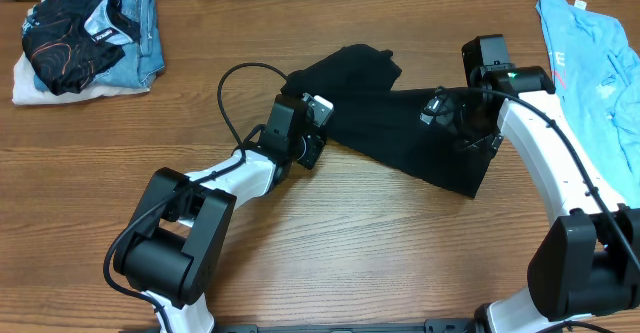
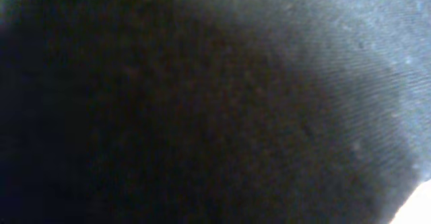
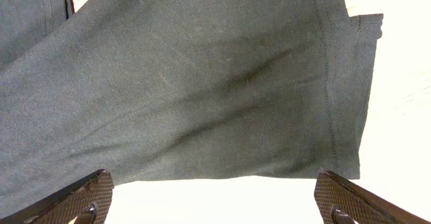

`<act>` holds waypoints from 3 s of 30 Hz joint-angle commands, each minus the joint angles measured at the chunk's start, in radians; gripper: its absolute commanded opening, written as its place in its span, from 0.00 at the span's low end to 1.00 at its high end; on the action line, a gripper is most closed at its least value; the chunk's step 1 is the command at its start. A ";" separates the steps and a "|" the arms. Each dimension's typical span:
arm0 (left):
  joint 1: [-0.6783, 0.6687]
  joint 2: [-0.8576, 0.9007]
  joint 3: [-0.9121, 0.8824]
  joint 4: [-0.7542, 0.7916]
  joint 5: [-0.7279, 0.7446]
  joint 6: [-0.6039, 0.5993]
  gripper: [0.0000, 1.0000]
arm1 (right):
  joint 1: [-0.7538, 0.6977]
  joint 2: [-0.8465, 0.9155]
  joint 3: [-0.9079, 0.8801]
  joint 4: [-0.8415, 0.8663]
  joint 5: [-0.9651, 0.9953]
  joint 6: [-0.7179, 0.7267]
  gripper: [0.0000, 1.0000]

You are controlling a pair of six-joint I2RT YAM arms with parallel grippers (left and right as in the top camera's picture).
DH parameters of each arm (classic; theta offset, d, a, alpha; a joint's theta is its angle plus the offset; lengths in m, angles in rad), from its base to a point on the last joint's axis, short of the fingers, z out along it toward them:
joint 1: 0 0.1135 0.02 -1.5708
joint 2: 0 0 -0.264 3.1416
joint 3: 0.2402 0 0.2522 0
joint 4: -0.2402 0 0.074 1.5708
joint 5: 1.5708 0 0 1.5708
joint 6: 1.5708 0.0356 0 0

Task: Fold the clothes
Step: 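Reach the left gripper to the garment's left end and grasp it, then pull the garment ends apart with both grippers to spread it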

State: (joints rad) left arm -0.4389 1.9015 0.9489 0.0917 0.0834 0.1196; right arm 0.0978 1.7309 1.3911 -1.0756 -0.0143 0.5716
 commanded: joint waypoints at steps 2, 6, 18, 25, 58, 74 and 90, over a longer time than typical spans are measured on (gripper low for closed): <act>-0.005 0.002 0.012 -0.014 -0.066 0.008 0.04 | -0.004 0.000 -0.005 0.001 0.013 0.002 1.00; -0.005 -0.039 0.012 -0.054 -0.188 0.002 0.04 | -0.004 0.000 -0.005 0.000 0.013 0.002 1.00; -0.005 -0.378 0.012 -0.449 -0.600 -0.054 0.04 | -0.004 0.000 -0.005 0.000 0.012 0.051 1.00; -0.005 -0.466 0.012 -0.697 -0.815 -0.190 0.04 | -0.004 0.000 -0.005 -0.014 0.012 0.051 1.00; 0.331 -0.467 0.011 -0.790 -0.403 -0.480 1.00 | 0.001 0.003 -0.167 0.131 -0.053 0.050 1.00; 0.331 -0.462 0.002 -0.738 -0.206 -0.483 1.00 | 0.001 0.087 -0.196 0.575 -0.141 -0.032 0.96; 0.331 -0.435 -0.005 -0.737 -0.187 -0.483 1.00 | 0.001 0.214 -0.196 0.830 -0.002 -0.200 0.92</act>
State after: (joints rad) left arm -0.1047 1.4555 0.9524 -0.6464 -0.1158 -0.3454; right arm 0.0986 1.8957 1.1961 -0.2680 -0.0700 0.4549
